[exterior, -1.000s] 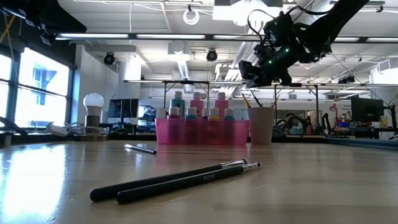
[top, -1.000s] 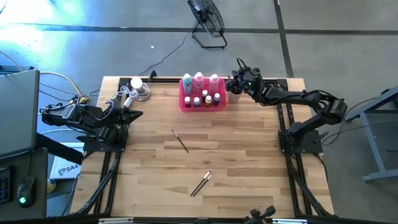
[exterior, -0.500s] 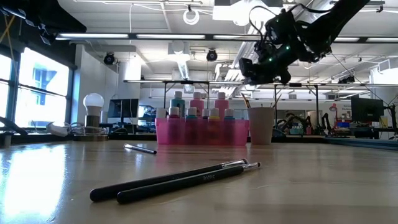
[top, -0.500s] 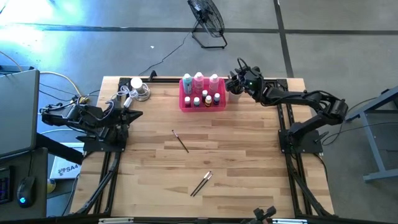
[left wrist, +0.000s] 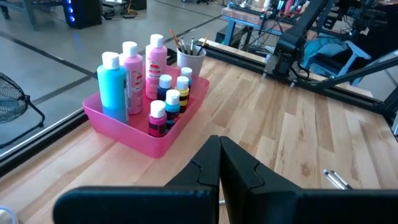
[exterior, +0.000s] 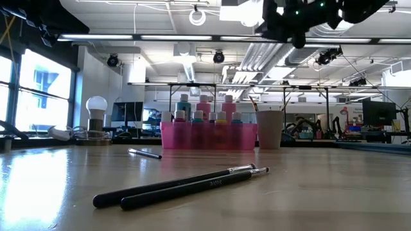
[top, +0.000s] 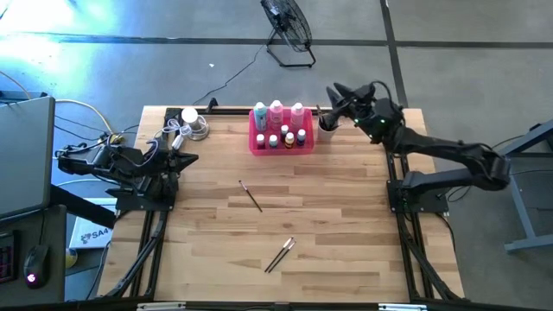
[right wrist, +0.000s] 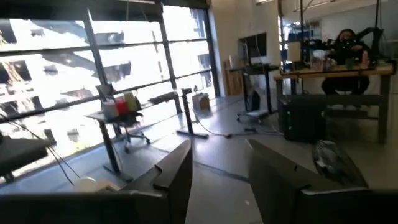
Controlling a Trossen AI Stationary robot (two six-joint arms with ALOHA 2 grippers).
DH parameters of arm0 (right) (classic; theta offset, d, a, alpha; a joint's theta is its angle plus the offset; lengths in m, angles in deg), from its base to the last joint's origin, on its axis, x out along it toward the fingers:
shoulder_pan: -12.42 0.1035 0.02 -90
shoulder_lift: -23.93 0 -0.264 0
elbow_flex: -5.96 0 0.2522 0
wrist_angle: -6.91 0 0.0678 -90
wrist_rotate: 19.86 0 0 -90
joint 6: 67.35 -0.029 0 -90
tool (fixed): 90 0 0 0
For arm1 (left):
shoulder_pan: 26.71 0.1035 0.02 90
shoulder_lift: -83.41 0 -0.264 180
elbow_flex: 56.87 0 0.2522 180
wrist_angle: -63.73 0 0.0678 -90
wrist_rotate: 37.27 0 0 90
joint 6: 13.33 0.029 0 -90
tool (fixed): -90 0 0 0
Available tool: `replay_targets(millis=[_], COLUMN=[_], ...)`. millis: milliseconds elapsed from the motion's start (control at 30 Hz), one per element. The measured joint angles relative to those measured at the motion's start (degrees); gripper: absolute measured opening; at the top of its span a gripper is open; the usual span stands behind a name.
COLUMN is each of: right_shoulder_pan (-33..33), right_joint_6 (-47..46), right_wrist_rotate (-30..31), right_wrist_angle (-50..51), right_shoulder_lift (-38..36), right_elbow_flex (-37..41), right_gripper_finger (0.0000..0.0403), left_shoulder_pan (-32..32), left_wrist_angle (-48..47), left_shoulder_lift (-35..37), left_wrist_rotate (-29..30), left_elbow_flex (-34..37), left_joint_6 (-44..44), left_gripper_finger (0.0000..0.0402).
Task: Pick & Place Paint Supplies
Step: Put the silver paintbrush into the white cup
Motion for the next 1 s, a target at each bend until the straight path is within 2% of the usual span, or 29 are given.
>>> replay_targets(millis=[167,333,533,633,867,1000], right_shoulder_pan=[2.14,4.38,7.11,8.04,11.58,15.47], right_joint_6=[-3.77,-7.39,-7.4,-9.1,-19.0,-20.48], right_wrist_rotate=[-0.06,-0.16,0.14,0.43,-0.11,-0.27], right_wrist_angle=[-4.58,-4.16,-4.13,-3.83,-1.96,-1.75], right_shoulder_lift=[-0.69,-0.62,-0.59,0.11,1.26,2.41], right_elbow_flex=[-0.02,-0.02,-0.02,0.0,0.0,0.0], right_gripper_finger=[0.014,0.014,0.014,0.014,0.014,0.014], left_shoulder_pan=[0.0,0.0,0.0,0.0,0.0,0.0], left_wrist_angle=[-0.06,-0.04,-0.02,-0.02,-0.01,-0.03], left_shoulder_lift=[-0.02,-0.01,0.0,-0.01,-0.02,-0.02], left_wrist_rotate=[0.55,2.94,10.82,12.77,9.25,6.24], left_elbow_flex=[0.0,0.0,0.0,0.0,0.0,0.0], left_joint_6=[0.05,1.79,1.98,1.99,1.96,1.48], left_gripper_finger=[0.0,0.0,0.0,0.0,0.0,0.0])
